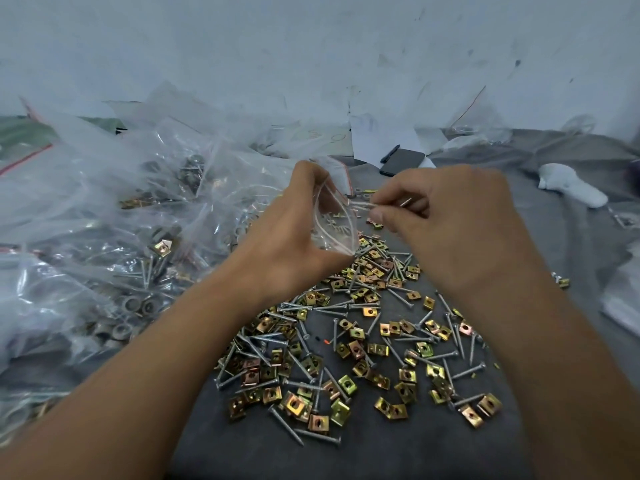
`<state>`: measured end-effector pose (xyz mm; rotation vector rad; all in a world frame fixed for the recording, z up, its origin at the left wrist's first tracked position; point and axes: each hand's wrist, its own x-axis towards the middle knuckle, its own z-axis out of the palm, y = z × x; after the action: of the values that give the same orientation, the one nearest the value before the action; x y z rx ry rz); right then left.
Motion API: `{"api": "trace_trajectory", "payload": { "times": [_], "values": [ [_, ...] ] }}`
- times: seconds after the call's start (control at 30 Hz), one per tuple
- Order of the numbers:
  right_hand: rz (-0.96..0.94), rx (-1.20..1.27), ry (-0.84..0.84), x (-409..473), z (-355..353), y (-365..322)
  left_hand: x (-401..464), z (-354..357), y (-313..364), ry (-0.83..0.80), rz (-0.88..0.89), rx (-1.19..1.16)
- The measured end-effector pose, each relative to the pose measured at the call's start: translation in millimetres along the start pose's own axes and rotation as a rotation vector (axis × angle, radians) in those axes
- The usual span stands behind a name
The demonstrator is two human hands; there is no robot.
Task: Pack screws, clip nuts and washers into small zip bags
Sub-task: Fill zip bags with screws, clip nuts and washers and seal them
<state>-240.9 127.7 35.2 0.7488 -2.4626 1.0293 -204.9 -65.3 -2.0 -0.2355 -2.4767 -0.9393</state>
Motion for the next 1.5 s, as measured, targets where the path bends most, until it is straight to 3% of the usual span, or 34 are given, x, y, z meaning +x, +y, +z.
{"api": "trace_trajectory", "payload": {
  "times": [0.23, 0.67, 0.77, 0.9, 1.07, 1.3, 1.5],
  "values": [
    [-0.124, -0.243, -0.173, 2.8, -0.5, -22.4, -1.9, 2.5, 4.6, -0.06, 0.043, 0.074],
    [-0.122, -0.375, -0.239, 0.7, -3.3, -24.3, -1.6, 3.3, 1.0, -0.123, 0.042, 0.121],
    [-0.096, -0.252, -0.206, 2.9, -2.1, -15.7, -1.7, 3.9, 1.9, -0.126, 0.061, 0.145],
    [0.035, 0.207, -0.132, 1.6, 2.4, -1.8, -2.7, 0.5, 3.1, -0.133, 0.039, 0.099],
    [0.07, 0.627, -0.064, 1.7, 9.8, 4.2, -3.3, -3.3, 5.0, -0.13, 0.009, 0.073],
    [-0.038, 0.569, -0.14, 1.5, 16.3, -1.4, -2.0, -2.8, 1.5, -0.11, -0.02, 0.027],
    [0.064, 0.736, 0.197, 10.4, 5.7, 20.3, 0.0, -7.1, -5.6, 0.0, -0.103, -0.101]
  ]
}}
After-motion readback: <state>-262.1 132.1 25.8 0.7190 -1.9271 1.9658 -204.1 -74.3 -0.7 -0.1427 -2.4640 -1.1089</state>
